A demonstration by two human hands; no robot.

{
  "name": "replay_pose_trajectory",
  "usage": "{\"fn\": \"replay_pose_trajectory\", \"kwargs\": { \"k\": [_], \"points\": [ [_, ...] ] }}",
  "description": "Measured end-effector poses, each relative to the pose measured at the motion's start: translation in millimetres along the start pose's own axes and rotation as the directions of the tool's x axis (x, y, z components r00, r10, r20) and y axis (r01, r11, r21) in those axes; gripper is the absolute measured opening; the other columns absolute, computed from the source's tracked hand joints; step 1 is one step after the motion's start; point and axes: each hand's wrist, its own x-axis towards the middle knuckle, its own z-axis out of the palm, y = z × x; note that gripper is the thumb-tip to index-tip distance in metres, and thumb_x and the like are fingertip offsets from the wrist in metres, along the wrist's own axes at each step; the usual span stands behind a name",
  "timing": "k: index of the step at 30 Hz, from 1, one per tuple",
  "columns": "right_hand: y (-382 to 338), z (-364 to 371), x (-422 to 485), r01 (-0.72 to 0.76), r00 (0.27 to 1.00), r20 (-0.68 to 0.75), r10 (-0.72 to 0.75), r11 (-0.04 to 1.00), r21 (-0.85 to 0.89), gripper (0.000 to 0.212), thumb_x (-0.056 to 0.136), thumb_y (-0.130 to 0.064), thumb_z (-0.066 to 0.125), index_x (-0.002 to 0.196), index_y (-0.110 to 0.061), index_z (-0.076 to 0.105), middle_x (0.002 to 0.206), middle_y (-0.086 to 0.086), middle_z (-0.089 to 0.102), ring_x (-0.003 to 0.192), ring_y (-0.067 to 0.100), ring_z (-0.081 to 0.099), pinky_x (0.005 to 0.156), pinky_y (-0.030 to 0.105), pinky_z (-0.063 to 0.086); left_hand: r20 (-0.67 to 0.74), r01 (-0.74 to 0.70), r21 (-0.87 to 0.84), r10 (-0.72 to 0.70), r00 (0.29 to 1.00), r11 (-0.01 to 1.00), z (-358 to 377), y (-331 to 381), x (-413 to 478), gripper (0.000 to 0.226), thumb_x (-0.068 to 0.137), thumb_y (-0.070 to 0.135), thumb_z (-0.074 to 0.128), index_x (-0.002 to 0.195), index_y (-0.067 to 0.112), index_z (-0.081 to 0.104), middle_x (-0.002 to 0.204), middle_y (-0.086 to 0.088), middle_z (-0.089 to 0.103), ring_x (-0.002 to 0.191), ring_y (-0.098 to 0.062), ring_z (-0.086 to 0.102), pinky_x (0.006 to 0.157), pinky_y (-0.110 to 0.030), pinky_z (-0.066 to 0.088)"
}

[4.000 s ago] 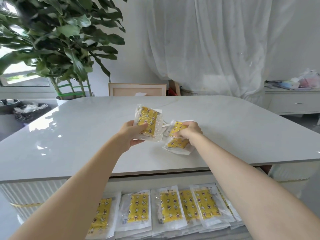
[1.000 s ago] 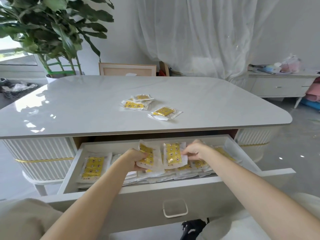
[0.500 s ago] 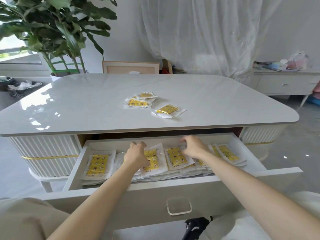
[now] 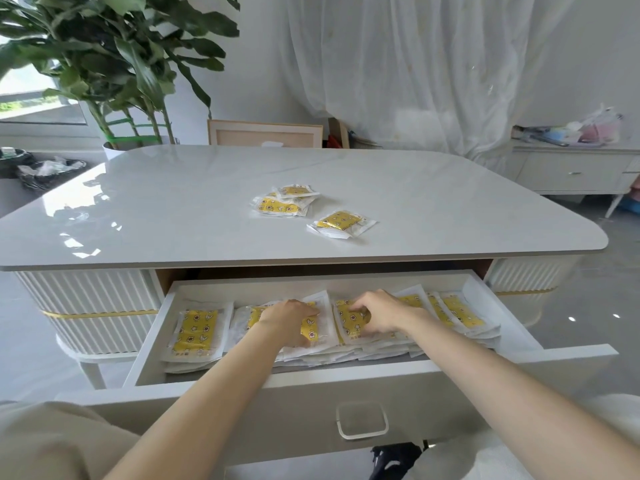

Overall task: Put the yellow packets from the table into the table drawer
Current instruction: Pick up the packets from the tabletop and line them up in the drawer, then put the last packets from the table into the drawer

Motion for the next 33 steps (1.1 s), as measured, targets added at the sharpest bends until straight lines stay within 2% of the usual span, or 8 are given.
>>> {"fn": "replay_pose_trajectory", "kwargs": {
  "k": [7,11,14,16,18,24,29,33],
  "points": [
    [-5.0,-3.0,-3.0,0.014,0.999,0.031,-0.012,0.997,-0.07,0.063,0.089,-0.017,0.065,0.145,-0.023,0.04,0.149,0.005,0.041,0.132,0.026,0.046,0.106,0.039,0.041,0.016,0.047,0.038,-0.048,0.999,0.998,1.1,5.1,-0.5,0.067,0.089,0.032,0.058,0.147,0.039,0.025,0.154,0.008,0.027,0.139,-0.02,0.034,0.105,-0.038,0.042],
    [-12.5,-13.1,-16.5,0.056,0.998,0.028,-0.052,0.988,-0.147,0.051,0.091,-0.013,0.059,0.14,-0.021,0.048,0.148,0.003,0.042,0.13,0.023,0.046,0.104,0.036,0.043,-0.182,0.125,-0.036,-0.13,0.975,0.991,-5.7,8.5,-11.2,0.053,0.087,0.018,0.053,0.136,0.035,0.045,0.136,0.005,0.051,0.123,-0.021,0.051,0.09,-0.032,0.044],
    [-20.3,-31.5,-32.0,0.071,0.997,0.006,-0.071,0.983,-0.171,0.044,0.092,-0.015,0.055,0.135,-0.023,0.054,0.143,0.001,0.047,0.124,0.021,0.051,0.09,0.031,0.045,-0.259,0.167,-0.137,-0.198,0.945,0.976,-14.6,10.4,-19.5,0.048,0.086,0.014,0.05,0.131,0.032,0.05,0.129,0.004,0.058,0.118,-0.021,0.054,0.089,-0.031,0.044],
    [-26.6,-48.2,-42.6,0.094,0.995,-0.025,-0.098,0.986,-0.139,0.038,0.092,-0.018,0.054,0.13,-0.022,0.059,0.137,-0.001,0.053,0.121,0.019,0.053,0.086,0.03,0.045,-0.279,0.153,-0.188,-0.202,0.939,0.97,-24.7,12.6,-26.7,0.045,0.088,0.017,0.05,0.13,0.032,0.051,0.127,0.004,0.059,0.117,-0.02,0.055,0.087,-0.03,0.044],
    [-32.4,-65.2,-51.4,0.12,0.989,-0.078,-0.125,0.991,-0.059,0.032,0.091,-0.022,0.056,0.122,-0.023,0.064,0.128,-0.003,0.061,0.115,0.014,0.057,0.092,0.029,0.047,-0.311,0.111,-0.209,-0.173,0.934,0.972,-37.8,16.1,-35.1,0.041,0.089,0.021,0.05,0.129,0.031,0.052,0.125,0.004,0.059,0.114,-0.02,0.056,0.085,-0.031,0.046],
    [-45.2,-111.9,-64.9,0.142,0.949,-0.3,-0.099,0.982,0.127,0.016,0.084,-0.035,0.065,0.095,-0.027,0.074,0.103,-0.01,0.068,0.097,0.009,0.061,0.091,0.034,0.051,-0.417,0.059,-0.144,-0.115,0.902,0.988,-90.3,16.6,-59.9,0.032,0.091,0.023,0.047,0.12,0.028,0.059,0.117,0.006,0.064,0.106,-0.019,0.06,0.082,-0.031,0.051],
    [-51.9,-126.9,-44.9,0.105,0.892,-0.452,-0.006,0.975,0.195,0.021,0.088,-0.029,0.059,0.106,-0.024,0.068,0.115,-0.004,0.065,0.106,0.017,0.059,0.092,0.037,0.05,-0.462,0.078,-0.184,-0.156,0.873,0.98,-129.1,-9.5,-58.5,0.031,0.09,0.025,0.05,0.121,0.028,0.057,0.118,0.009,0.063,0.109,-0.017,0.058,0.085,-0.03,0.047],
    [-59.7,-125.5,-8.0,-0.015,0.921,-0.377,0.1,0.975,0.222,0.039,0.091,-0.034,0.051,0.128,-0.023,0.056,0.133,0.003,0.052,0.121,0.025,0.049,0.098,0.038,0.045,-0.461,0.133,-0.202,-0.214,0.861,0.97,-141.9,-32.7,-33.0,0.041,0.091,0.026,0.05,0.133,0.028,0.047,0.128,0.002,0.055,0.119,-0.02,0.051,0.091,-0.032,0.046]
  ]
}}
